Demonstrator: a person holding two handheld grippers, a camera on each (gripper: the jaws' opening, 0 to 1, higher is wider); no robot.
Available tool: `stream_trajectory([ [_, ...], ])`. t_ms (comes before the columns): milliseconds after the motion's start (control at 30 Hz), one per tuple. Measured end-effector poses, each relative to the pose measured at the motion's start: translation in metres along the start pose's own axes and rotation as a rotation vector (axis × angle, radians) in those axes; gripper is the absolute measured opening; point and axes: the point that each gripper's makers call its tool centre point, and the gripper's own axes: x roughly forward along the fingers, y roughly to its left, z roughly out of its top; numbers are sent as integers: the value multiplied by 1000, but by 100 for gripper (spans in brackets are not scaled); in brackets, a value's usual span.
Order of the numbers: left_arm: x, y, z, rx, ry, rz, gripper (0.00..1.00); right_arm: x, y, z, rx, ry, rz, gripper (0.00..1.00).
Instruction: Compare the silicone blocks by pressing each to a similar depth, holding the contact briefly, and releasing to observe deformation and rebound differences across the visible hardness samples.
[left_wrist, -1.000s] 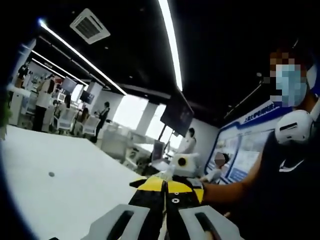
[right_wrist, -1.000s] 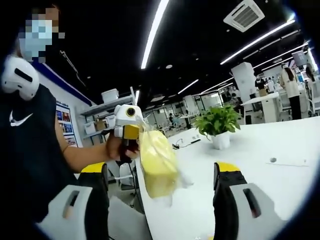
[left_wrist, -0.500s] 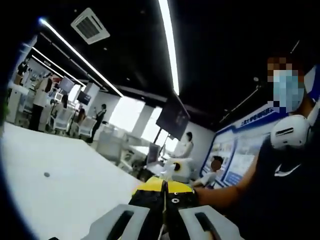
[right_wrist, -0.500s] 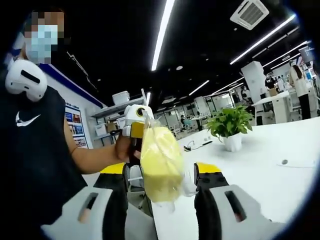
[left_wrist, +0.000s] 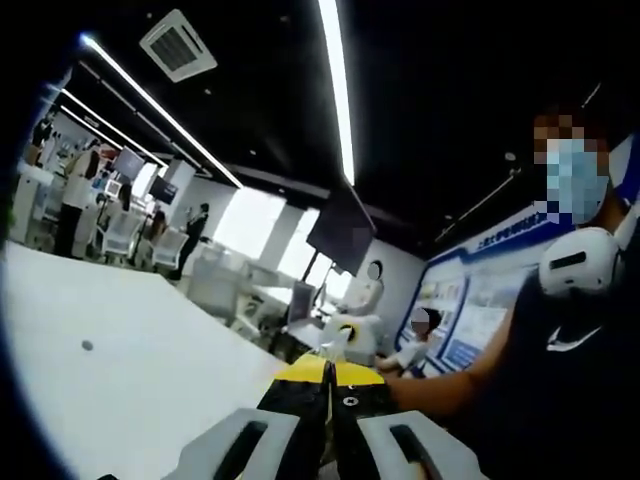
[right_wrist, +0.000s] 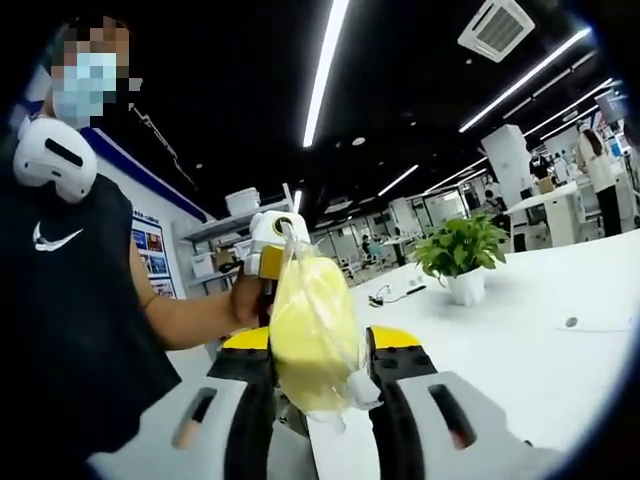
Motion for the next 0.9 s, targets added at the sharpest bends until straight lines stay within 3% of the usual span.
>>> stream_trajectory([
  [433, -10, 1, 0, -17, -5, 8, 0, 9, 5, -2, 29, 24, 35, 17],
  [900, -6, 8, -1, 12, -9, 33, 0, 4, -3, -3, 54, 78, -15, 6],
])
